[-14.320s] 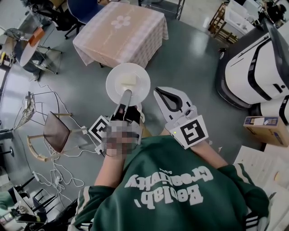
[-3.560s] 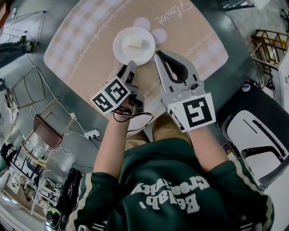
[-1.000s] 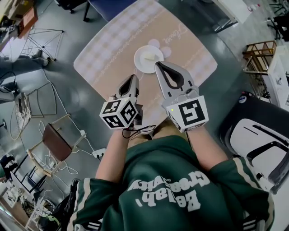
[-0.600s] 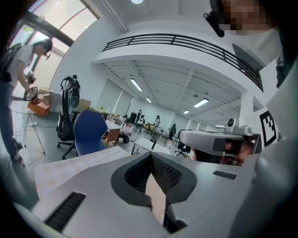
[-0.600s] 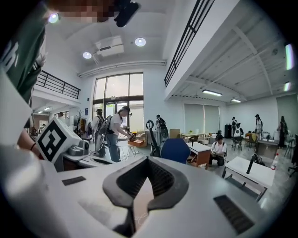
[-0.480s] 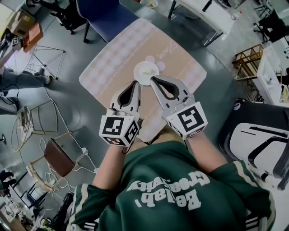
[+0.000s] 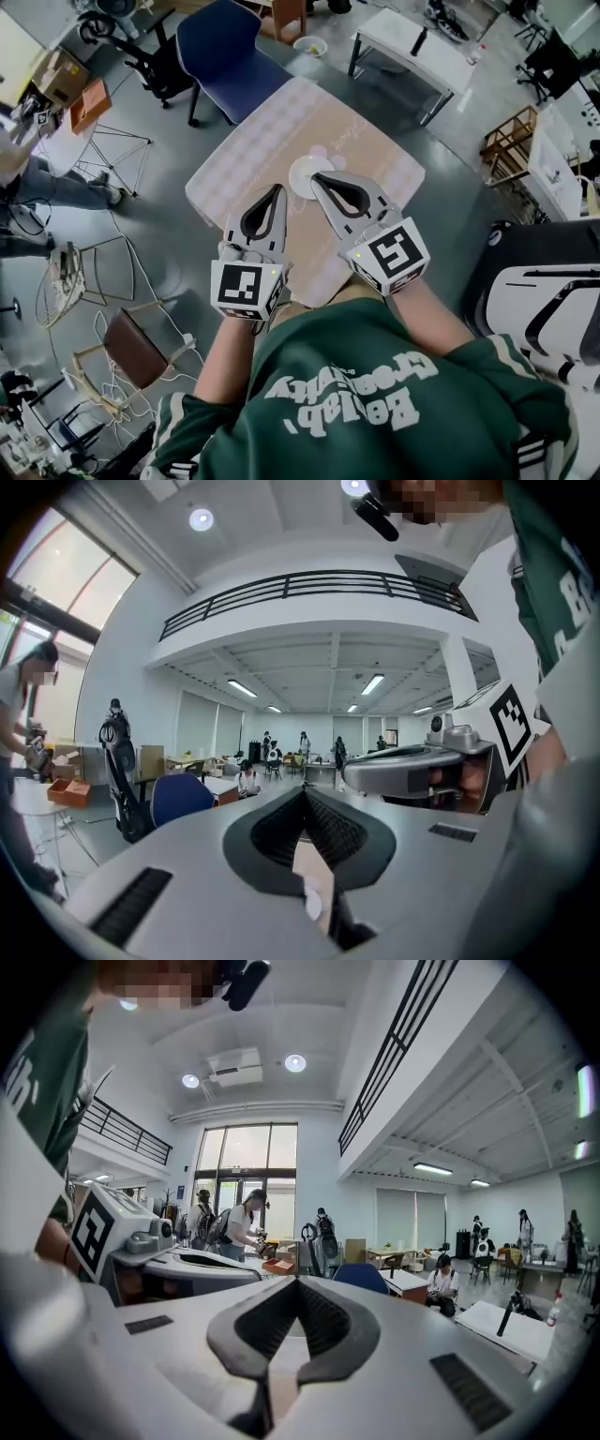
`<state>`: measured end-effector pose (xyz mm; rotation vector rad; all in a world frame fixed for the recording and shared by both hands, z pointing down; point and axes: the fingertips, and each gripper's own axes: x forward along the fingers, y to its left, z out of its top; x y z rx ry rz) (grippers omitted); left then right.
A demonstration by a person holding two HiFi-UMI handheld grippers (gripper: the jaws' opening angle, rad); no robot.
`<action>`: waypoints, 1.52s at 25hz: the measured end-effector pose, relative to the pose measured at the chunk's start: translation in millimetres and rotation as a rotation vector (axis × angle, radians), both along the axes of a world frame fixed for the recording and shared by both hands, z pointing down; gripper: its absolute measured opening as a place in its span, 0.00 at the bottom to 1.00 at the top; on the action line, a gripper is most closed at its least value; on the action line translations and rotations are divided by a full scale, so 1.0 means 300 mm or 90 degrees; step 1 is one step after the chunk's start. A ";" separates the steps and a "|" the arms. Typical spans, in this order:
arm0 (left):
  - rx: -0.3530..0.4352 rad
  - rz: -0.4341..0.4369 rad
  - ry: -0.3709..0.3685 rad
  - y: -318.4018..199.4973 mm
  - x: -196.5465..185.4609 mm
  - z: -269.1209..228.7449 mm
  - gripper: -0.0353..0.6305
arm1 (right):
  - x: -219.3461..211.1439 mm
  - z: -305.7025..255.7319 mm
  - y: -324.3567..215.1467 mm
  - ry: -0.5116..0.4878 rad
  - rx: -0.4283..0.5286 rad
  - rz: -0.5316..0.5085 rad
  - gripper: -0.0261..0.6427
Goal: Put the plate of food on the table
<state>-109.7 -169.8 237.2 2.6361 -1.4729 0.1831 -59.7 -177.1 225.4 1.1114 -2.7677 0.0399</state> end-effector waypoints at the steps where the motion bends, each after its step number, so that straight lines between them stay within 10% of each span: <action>1: 0.014 0.003 -0.011 0.006 -0.007 -0.023 0.07 | -0.008 -0.019 0.005 -0.001 0.010 -0.003 0.06; 16: 0.196 0.039 -0.168 0.129 -0.053 -0.217 0.07 | -0.064 -0.153 0.174 -0.004 0.056 -0.049 0.06; 38: 0.219 0.085 -0.135 0.307 -0.048 -0.254 0.07 | -0.057 -0.156 0.292 0.002 0.080 -0.010 0.06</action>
